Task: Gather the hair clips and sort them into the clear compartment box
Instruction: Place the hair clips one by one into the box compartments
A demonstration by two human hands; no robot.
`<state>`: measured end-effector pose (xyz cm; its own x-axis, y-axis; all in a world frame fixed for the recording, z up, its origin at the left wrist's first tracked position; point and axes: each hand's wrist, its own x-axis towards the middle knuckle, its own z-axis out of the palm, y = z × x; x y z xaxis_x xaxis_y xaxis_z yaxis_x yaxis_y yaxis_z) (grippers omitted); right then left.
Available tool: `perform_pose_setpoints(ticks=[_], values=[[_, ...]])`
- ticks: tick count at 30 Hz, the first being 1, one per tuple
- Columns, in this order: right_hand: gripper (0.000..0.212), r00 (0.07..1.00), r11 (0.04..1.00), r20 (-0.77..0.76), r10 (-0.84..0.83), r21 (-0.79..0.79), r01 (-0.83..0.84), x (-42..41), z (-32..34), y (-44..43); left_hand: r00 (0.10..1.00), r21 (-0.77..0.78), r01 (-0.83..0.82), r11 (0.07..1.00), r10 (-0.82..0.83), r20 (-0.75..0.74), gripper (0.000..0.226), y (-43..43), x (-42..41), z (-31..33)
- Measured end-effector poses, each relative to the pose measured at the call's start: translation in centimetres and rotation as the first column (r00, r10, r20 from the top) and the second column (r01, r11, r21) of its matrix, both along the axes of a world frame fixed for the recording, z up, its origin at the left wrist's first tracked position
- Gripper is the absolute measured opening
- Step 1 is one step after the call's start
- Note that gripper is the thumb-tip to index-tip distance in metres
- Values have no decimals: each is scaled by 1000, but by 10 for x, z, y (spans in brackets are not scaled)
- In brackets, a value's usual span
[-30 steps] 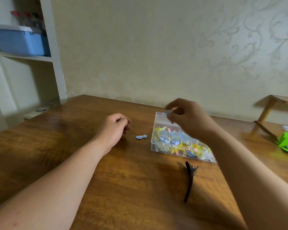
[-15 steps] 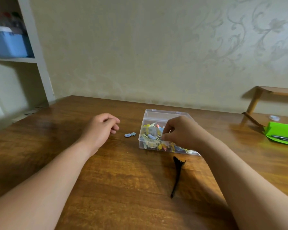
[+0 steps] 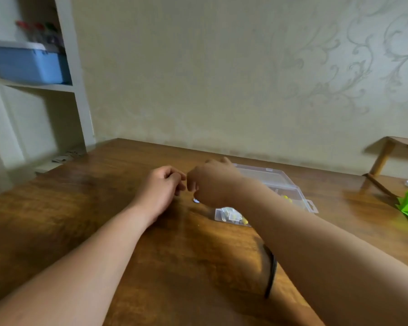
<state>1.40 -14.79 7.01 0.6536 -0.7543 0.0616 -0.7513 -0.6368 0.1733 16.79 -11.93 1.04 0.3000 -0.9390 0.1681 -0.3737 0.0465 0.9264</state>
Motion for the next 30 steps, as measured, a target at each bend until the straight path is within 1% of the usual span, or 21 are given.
perform_pose_setpoints(ticks=[1,3,5,10,13,17,18,20,21,22,25,27,28,29,30], values=[[18,997,1000,-76,1,-7,-1,6,-1,-2,1000,0,2,1000,-2,11,28,0,1,0],[8,988,1000,-154,-8,-2,8,12,-2,-3,1000,-5,7,1000,-6,26,29,-1,2,-1],[3,987,1000,-159,-11,1,12,13,-3,-3,1000,-6,16,1000,-16,18,30,-1,2,0],[9,989,998,-145,-29,42,36,11,-5,-2,999,-15,27,1000,-27,25,30,0,2,-1],[5,990,997,-140,-25,71,35,9,-5,0,999,-15,29,999,-29,30,29,1,2,-1],[8,993,997,-121,-8,79,18,5,-5,2,1000,-23,20,1000,-20,15,27,3,1,1],[10,993,996,-117,-2,83,11,4,-5,2,1000,-20,22,1000,-21,16,27,3,1,1],[24,990,994,-142,-19,99,33,1,-3,3,999,-20,20,1000,-20,26,27,4,0,2],[27,987,994,-161,-23,99,39,2,-1,4,999,-22,18,1000,-17,27,27,4,0,3],[25,983,995,-184,-21,92,39,2,0,6,999,-22,18,1000,-17,29,27,4,0,3],[9,968,998,-251,-12,53,26,7,0,6,999,-19,24,1000,-23,31,28,4,-1,4],[28,959,998,-284,-12,51,28,9,1,8,999,-20,23,1000,-22,32,28,4,-1,3],[33,957,997,-291,-12,64,32,9,2,8,999,-19,22,1000,-21,34,28,4,-1,3],[31,961,996,-277,2,82,21,8,4,8,999,-17,21,1000,-20,34,27,4,-1,3],[19,964,995,-265,17,100,10,8,3,6,999,-15,18,1000,-18,31,27,3,-1,3]])
